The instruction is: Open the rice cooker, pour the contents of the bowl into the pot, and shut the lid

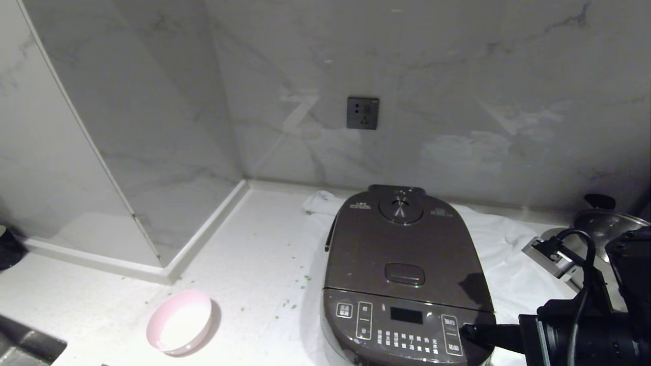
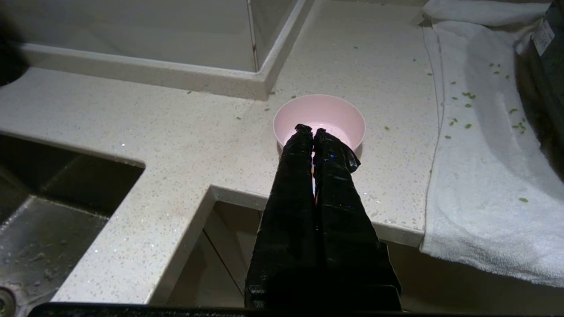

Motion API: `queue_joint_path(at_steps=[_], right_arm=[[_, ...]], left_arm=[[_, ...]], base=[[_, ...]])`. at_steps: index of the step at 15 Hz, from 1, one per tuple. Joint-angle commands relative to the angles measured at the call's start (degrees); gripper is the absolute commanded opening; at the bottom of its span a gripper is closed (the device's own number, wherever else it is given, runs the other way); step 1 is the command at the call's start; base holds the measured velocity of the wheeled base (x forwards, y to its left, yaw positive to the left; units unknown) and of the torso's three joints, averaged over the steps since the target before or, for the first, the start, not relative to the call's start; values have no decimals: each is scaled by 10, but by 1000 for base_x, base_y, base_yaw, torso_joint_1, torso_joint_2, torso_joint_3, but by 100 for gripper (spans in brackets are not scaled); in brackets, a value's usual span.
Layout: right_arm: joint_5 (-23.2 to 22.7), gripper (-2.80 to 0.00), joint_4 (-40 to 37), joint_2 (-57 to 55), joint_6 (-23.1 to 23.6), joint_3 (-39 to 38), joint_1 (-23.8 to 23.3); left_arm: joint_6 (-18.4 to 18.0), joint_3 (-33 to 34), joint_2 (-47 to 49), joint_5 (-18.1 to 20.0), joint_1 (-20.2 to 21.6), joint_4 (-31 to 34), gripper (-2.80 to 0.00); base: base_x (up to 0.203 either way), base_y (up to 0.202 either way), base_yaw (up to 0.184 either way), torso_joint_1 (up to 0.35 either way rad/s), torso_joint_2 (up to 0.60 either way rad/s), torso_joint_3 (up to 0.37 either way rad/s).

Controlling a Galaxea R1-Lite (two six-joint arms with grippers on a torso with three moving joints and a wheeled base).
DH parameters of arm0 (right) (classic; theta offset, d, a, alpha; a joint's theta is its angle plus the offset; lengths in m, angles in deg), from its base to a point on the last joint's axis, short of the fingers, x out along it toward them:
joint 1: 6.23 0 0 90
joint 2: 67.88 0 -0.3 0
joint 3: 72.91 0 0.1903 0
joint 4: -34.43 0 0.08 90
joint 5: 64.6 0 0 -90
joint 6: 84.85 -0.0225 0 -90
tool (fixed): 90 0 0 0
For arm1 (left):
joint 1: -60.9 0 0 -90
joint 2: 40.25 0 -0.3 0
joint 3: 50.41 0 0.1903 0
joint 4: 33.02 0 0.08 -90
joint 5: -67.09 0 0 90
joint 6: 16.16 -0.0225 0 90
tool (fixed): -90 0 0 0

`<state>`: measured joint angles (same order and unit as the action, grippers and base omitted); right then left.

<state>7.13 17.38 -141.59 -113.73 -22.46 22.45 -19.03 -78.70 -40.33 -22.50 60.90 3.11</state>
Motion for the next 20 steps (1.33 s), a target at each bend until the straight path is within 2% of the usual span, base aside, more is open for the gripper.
queue_joint_path(at_steps=[1,6,9,13,16,18,20], right_arm=[[-1,-280,5,-11,-3,-7,1],[4,-280,5,25,-3,-7,1],[20,-280,-25,87,-2,39,0],[105,-280,-93,181,19,105,-2],[188,-280,-133,282,36,131,-3],[242,-280,-182,344,71,167,-18],[271,-280,-207,388,126,193,-53]], left_arm=[[0,0,-1,-1,0,1,-280],[-1,0,-1,-1,0,1,-280],[-1,0,-1,1,0,1,-280],[0,0,-1,1,0,1,-280],[4,0,-1,0,0,1,-280],[5,0,-1,-1,0,1,-280],[5,0,-1,-1,0,1,-280]], base=[[0,0,0,0,0,0],[0,0,0,0,0,0],[0,0,0,0,0,0],[0,0,0,0,0,0],[0,0,0,0,0,0],[0,0,0,0,0,0],[0,0,0,0,0,0]])
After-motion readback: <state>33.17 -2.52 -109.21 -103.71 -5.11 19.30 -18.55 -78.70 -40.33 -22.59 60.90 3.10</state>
